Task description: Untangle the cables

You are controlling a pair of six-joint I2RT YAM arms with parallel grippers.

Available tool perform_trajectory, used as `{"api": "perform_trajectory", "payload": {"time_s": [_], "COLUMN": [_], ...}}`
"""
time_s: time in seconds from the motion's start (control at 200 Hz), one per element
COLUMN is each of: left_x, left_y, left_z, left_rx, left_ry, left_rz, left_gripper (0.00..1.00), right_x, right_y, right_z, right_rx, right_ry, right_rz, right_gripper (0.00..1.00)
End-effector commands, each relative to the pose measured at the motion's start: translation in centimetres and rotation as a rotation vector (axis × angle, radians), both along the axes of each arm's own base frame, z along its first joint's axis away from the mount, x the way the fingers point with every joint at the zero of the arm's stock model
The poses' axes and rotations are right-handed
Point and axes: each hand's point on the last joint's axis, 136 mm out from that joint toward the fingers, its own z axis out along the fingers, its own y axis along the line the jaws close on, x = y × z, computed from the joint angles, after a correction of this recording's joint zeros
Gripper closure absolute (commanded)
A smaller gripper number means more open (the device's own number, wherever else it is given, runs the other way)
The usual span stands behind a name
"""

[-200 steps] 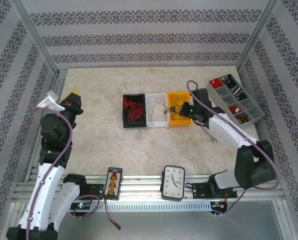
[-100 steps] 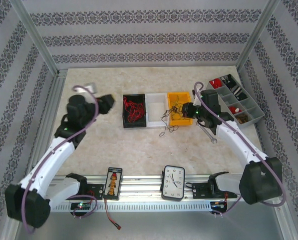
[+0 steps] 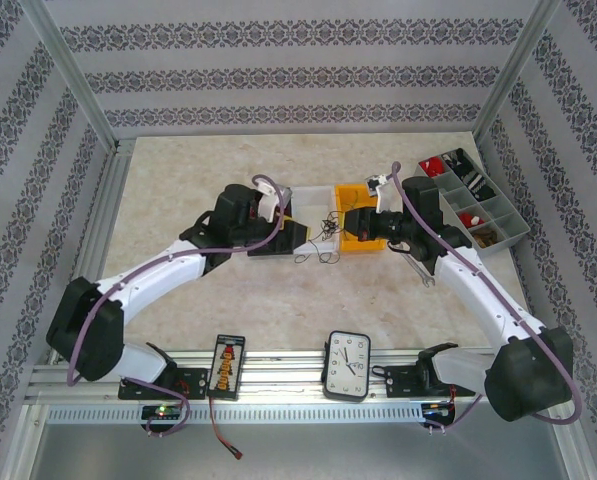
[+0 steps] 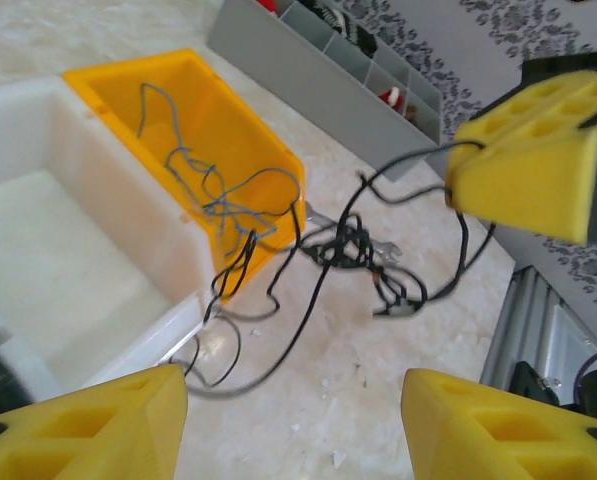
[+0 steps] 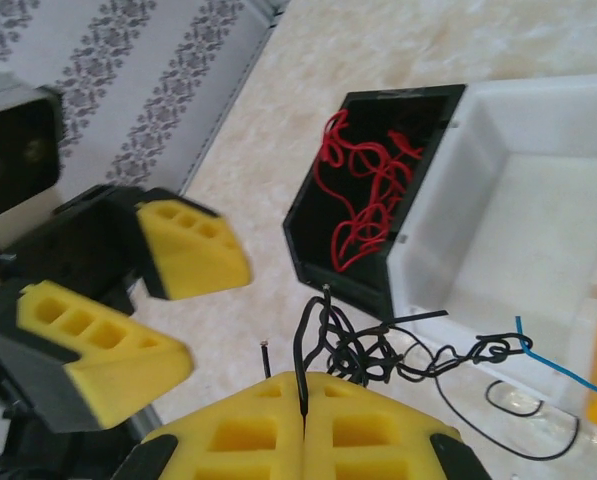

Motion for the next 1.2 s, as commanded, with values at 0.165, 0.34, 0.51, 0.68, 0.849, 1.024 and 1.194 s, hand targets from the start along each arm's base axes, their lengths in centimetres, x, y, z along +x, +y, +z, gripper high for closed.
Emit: {"api": "perform_trajectory", "payload": {"time_s": [0.165,0.34,0.51,0.68,0.849,1.024,1.194], "left_x": [-0.7,-1.2,-0.7,0.6,2.2,3.3,3.2], "left_y": [-4.6,-5.8,-6.3,-7.0,-7.8,-7.3,-5.2], "left_z": [4.2,2.4,0.9,-0.6,-0.5,0.7,2.6], "left_rx": [-0.13,-0.093,-0.056,-0.03,-0.077,-0.126,-0.222], "left_ry": [-0.107,-0.061,-0.057,-0.049,-0.061,-0.095,-0.112], "left_rz": [-0.207,-0.276,-0.288,-0.281,-0.234,-0.166,-0.112], "left_gripper": [0.45,0.52,0.52,0.63,0.95,1.0,1.0], "right_x": [-1.2,-0.4,-0.1,0.1,0.1,1.2,3.6], "right_y": [1.2,0.5,0.0,-0.1,-0.3,-2.5,-8.7], "right_z": [2.0,1.5,1.4,1.4,0.7,-1.5,-6.8], "right_rx": [0.056,0.068,0.075,0.085,0.079,-0.013,-0.238], "right_ry": [-0.029,-0.009,-0.004,0.002,0.024,0.053,0.137], "right_rz": [0.11,0.085,0.08,0.075,0.06,-0.067,-0.393], "right_gripper": [0.98,0.98,0.98,0.99,0.99,0.99,0.99]}}
